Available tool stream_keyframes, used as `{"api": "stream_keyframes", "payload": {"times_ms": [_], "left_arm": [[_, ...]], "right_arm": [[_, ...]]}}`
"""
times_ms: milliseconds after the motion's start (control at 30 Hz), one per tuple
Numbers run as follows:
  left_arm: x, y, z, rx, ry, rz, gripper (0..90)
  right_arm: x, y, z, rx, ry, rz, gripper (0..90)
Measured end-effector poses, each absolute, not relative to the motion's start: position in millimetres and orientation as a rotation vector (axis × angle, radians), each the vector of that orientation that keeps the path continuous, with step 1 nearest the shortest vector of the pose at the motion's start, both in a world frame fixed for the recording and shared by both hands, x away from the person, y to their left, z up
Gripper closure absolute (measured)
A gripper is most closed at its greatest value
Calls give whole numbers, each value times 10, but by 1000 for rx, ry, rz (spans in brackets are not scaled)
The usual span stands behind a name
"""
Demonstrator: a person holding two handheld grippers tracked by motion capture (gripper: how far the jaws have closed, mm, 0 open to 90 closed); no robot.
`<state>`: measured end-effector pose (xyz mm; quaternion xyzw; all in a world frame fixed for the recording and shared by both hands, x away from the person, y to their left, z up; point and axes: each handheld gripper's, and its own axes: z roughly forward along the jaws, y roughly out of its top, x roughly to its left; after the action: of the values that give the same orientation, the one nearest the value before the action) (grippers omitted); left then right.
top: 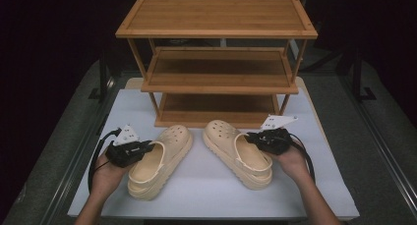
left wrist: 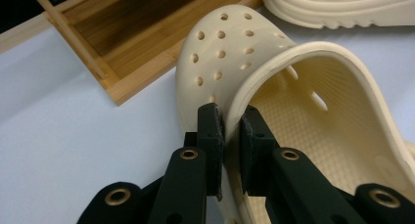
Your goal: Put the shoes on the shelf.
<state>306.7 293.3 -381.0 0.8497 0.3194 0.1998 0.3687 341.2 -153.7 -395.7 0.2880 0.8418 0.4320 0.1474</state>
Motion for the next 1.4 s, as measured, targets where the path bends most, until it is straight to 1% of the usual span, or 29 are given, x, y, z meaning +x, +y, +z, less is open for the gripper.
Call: {"api": "stream_keyframes", "payload": {"times_ms": [100, 233, 467, 733, 933, 1100, 1400], "left_arm": [[3064, 2930, -3793, 2169, 826, 513, 829], [3068, 2897, -3756, 2156, 806, 475, 836], [3105, 2744, -3673, 2164, 790, 502, 836], [3278, 2540, -3565, 2166, 768, 523, 835], [3442, 2398, -3493, 2148, 756, 531, 835], [3593, 2278, -3461, 2149, 746, 564, 834], [3928, 2089, -3541, 2124, 782, 601, 835]], "right_arm": [[3397, -1552, -3940, 830, 2418, 1250, 837], [3371, -1584, -3906, 831, 2404, 1249, 837], [3340, -1679, -3832, 862, 2350, 1230, 836], [3363, -1767, -3739, 918, 2310, 1211, 837], [3452, -1822, -3631, 937, 2265, 1200, 837], [3556, -1844, -3586, 959, 2230, 1186, 837], [3852, -1782, -3643, 1025, 2175, 1119, 836]]}}
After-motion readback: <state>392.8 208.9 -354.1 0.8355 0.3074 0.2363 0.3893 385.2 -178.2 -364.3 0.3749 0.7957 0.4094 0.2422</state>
